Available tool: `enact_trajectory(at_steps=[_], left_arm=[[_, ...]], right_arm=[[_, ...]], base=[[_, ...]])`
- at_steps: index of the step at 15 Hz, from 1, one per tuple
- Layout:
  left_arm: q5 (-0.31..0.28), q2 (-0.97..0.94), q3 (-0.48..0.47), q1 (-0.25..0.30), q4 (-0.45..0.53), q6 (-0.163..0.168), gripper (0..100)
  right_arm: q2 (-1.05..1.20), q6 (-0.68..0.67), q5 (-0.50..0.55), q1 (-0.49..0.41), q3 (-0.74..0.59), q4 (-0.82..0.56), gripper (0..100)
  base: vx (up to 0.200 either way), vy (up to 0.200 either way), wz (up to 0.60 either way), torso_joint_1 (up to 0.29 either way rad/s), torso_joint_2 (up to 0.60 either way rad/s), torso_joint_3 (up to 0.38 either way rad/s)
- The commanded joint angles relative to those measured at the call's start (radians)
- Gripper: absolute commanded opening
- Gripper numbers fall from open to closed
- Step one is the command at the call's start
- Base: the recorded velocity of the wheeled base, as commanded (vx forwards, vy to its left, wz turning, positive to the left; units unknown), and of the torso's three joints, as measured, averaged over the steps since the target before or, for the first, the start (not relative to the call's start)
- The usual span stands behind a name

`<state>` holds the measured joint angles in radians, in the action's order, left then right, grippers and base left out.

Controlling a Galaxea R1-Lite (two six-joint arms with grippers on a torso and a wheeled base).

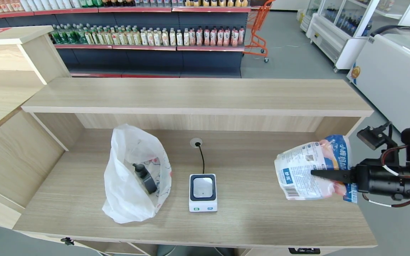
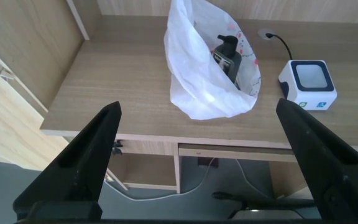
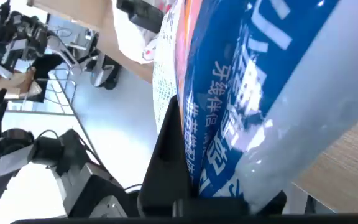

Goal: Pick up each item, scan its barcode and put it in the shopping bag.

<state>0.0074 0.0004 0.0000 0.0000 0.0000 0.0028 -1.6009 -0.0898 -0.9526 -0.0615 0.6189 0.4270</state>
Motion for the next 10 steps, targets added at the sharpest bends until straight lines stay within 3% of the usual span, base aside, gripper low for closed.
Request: enact_trajectory(at_steps=[1,6,10], left_arm=[[0.0,0.0,0.0,0.0,0.0,0.0,100],[0.0,0.0,0.0,0.0,0.0,0.0,100],[0.0,0.0,0.0,0.0,0.0,0.0,100]], right_arm=[[0.119,0.002,-0.043,0.038,-0.022,-0.002,0],[0.2,-0.002,-0.051,0.218,-0.051,-0.093,0],[0.214,-0.234,-0.048,0.282,-0.004,-0.108,0]], base=[[0.0,0.0,0.0,0.0,0.0,0.0],[0.0,0.0,0.0,0.0,0.0,0.0],[0.0,0.0,0.0,0.0,0.0,0.0]])
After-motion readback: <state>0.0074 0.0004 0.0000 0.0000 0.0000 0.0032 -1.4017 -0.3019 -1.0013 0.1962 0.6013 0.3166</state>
